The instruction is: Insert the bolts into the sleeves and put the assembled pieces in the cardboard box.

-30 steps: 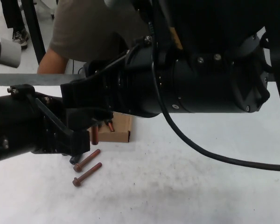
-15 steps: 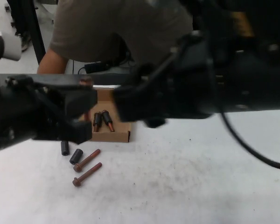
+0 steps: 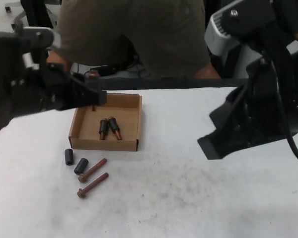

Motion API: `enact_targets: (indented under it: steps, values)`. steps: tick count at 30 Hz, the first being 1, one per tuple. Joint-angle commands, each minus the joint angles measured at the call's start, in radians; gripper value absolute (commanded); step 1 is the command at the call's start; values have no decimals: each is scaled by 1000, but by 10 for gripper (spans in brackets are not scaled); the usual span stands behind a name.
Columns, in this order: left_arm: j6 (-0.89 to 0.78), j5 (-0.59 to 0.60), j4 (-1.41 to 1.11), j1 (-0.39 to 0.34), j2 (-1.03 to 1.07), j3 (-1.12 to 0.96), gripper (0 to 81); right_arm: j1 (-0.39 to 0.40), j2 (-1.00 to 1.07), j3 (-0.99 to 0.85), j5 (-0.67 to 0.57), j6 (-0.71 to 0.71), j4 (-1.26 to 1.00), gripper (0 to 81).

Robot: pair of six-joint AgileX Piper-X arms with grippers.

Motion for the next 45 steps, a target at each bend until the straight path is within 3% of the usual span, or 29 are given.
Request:
enact_targets:
  steps: [1,7,17,20,27,30,36,45]
  values:
    - [14,21,-5,15,107,-99,8,-16,-12,16,3,-11,4,0]
    - [14,23,127,17,316,-278,8,-49,-12,62,3,-11,4,0]
    - [5,-136,309,17,467,-431,1,-57,-12,67,3,-11,2,0]
    - [5,-153,343,14,467,-436,81,-57,-12,67,3,-11,2,0]
    - [-82,-153,351,12,467,-436,356,-57,-12,67,3,-11,2,0]
    - [-107,-148,378,12,467,-440,399,-57,-12,67,3,-11,2,0]
    - [-105,-114,503,12,428,-439,362,-57,-12,67,3,-11,2,0]
    - [-99,-66,568,12,245,-435,83,-57,-12,67,3,-11,7,0]
